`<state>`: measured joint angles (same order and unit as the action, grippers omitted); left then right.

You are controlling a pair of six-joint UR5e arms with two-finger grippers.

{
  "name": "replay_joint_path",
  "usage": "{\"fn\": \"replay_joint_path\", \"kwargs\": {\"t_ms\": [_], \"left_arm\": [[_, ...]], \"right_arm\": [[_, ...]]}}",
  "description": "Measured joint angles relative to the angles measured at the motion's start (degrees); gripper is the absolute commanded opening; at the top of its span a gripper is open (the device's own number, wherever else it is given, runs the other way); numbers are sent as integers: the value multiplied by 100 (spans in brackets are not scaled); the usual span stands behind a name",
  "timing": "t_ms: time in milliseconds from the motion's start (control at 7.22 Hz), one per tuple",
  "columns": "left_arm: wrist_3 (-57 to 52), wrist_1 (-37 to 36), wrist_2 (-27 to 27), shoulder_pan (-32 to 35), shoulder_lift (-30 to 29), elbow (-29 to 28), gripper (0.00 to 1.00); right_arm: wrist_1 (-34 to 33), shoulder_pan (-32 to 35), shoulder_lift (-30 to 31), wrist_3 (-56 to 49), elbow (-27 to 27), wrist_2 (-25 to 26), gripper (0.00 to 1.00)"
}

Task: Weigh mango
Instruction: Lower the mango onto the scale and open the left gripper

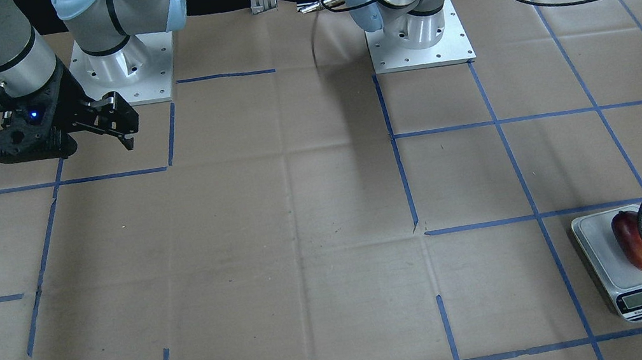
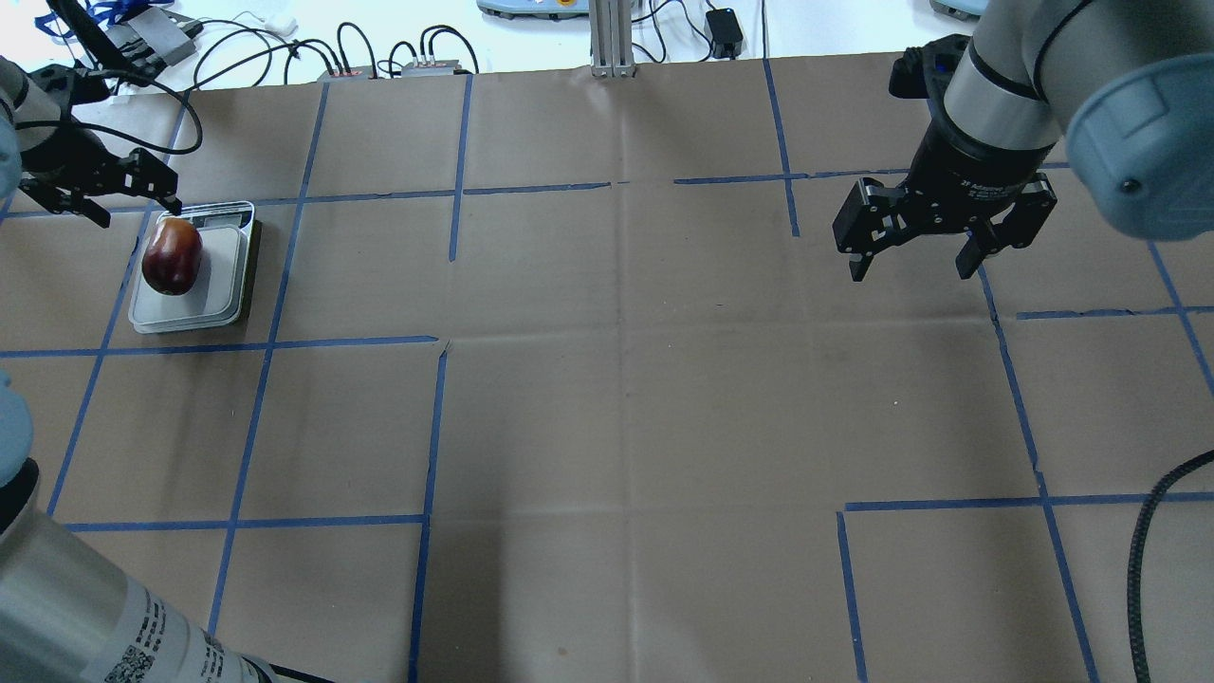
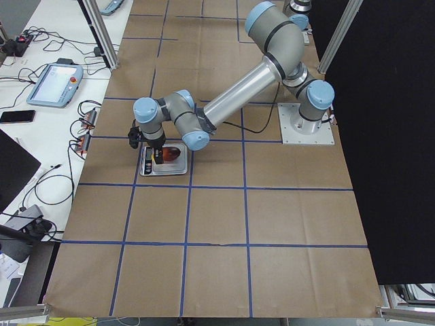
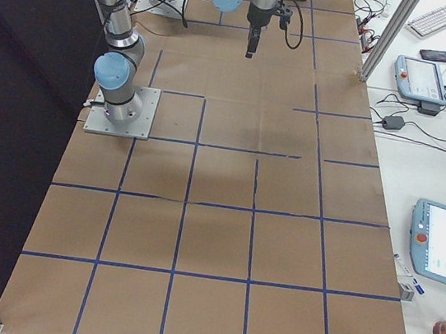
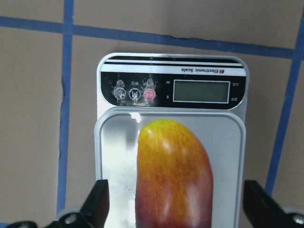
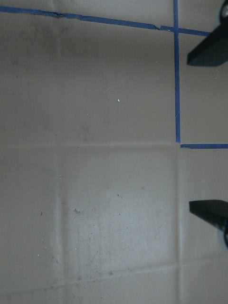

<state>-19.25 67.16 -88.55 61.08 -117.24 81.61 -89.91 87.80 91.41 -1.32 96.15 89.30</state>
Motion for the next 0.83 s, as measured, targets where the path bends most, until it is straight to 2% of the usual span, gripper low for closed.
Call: {"fn": "replay_joint_path", "kwargs": {"t_ms": [277, 554, 831], "left_arm": [[741, 380, -2, 489, 990, 546, 100], [1508, 1185, 18, 1215, 1807, 880, 100], [2348, 1695, 50, 2013, 2190, 895, 100]], "right_arm": [[0, 0, 0, 0, 0, 0, 100], [0, 0, 0, 0, 0, 0, 100], [0, 0, 0, 0, 0, 0, 100]]}}
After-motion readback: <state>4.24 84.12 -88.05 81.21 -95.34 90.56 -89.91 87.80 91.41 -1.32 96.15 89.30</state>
